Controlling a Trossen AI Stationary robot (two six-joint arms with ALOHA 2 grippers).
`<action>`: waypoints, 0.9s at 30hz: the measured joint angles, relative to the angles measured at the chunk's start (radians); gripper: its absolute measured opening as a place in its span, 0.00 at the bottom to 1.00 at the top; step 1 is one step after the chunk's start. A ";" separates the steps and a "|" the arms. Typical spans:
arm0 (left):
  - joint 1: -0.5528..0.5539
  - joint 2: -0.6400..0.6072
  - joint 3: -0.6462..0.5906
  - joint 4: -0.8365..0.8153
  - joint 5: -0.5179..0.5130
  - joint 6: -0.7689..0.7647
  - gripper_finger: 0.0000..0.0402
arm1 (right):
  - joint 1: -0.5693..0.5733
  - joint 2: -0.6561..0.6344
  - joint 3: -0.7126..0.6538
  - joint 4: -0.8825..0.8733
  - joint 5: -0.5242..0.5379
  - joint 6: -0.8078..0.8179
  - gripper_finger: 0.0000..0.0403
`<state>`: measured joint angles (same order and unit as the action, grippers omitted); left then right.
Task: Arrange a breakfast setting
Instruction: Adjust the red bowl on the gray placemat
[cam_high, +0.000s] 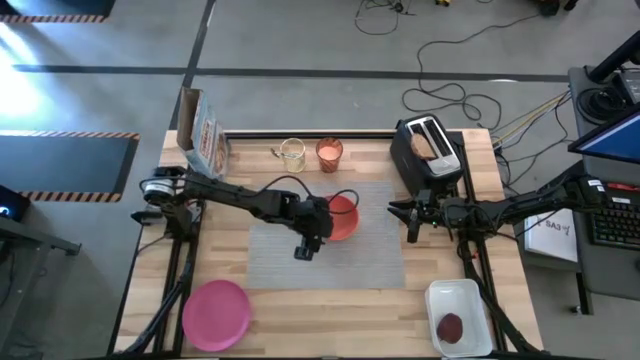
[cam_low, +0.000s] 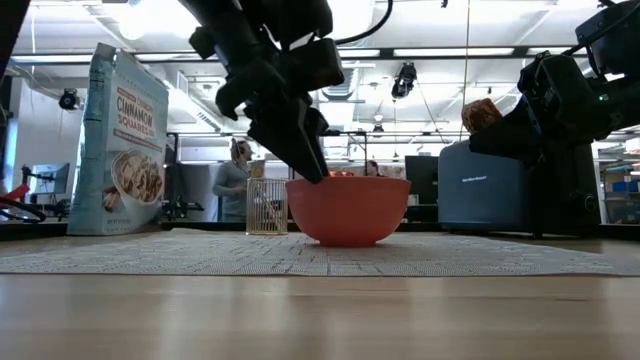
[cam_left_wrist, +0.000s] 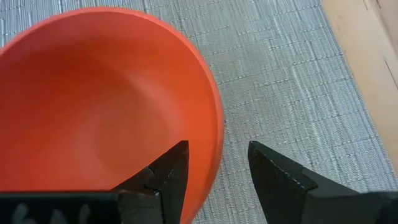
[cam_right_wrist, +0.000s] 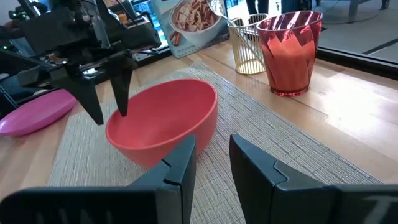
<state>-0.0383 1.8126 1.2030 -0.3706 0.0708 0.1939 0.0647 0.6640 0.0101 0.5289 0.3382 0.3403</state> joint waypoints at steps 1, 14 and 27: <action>0.000 0.001 0.000 0.000 0.000 0.008 0.38 | 0.000 0.000 0.000 0.000 0.000 0.000 0.21; 0.000 0.050 -0.006 0.004 -0.007 0.038 0.33 | 0.000 0.000 0.000 0.000 0.000 0.000 0.21; 0.002 0.047 -0.004 0.004 -0.064 0.057 0.01 | 0.000 0.000 0.000 0.000 0.000 0.000 0.21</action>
<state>-0.0368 1.8601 1.1993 -0.3662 0.0067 0.2507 0.0650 0.6636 0.0101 0.5293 0.3381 0.3405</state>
